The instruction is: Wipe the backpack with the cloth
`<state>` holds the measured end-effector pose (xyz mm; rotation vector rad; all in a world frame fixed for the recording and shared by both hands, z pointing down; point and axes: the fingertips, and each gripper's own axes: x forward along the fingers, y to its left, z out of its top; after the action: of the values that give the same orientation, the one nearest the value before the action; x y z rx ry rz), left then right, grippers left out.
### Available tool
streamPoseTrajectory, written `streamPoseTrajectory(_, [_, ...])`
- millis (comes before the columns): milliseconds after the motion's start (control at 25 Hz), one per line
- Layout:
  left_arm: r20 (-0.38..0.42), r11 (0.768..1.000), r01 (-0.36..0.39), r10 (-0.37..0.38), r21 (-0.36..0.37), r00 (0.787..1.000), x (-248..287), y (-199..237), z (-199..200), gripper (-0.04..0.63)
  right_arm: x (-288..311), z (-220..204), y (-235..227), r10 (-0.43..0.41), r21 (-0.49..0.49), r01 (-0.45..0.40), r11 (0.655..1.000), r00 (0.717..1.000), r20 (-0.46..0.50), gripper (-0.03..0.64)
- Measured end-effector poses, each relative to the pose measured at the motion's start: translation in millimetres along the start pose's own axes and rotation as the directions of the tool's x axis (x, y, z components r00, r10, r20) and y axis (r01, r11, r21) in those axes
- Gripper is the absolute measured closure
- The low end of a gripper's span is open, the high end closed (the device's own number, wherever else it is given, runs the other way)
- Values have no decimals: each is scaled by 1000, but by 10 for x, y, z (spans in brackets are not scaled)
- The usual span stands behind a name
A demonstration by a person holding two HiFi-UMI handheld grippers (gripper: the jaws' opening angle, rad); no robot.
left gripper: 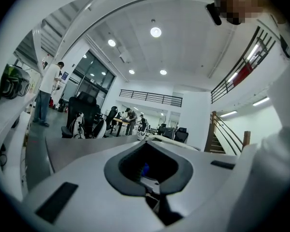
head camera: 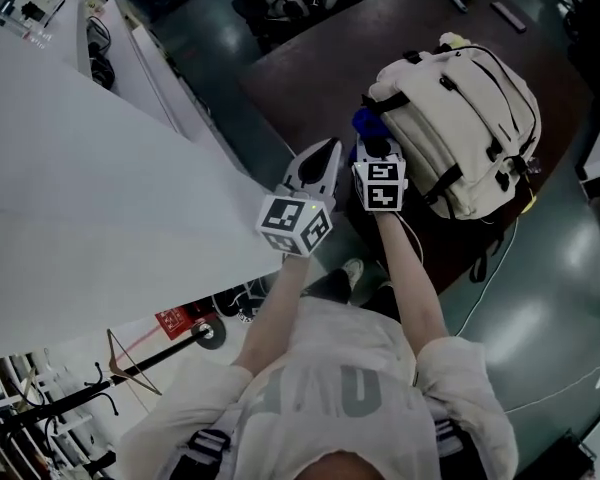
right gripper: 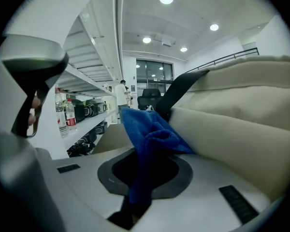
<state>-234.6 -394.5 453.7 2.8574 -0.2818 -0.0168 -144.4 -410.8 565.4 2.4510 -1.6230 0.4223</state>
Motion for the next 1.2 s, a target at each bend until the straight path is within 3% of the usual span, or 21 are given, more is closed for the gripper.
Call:
streamPoseTrajectory(200, [-35,1000,12,-12,-7,999,-15,-8,-94,591,195,-7,37,-24,91,24,996,1000,1,568])
streamPoseTrajectory(400, [-38,1000,-5,4,-17,999,-75,64,-80,591,282,111,136,20,25,-21,999,1000,24,568])
streamPoseTrajectory(600, [-44,1000,-2,2,-2,999,-73,106,-75,591,298,199,20,-46,46,43,998,997,64,568])
streamPoseTrajectory(920, [-30,1000,-3,3,-6,1000,-101,41,-81,591,-226,64,-179,-120,68,114,991,989,88,568])
streamPoseTrajectory(1200, [-37,1000,19,-19,-6,999,-125,-340,-183,591,-759,-91,-370,-160,91,151,984,982,102,568])
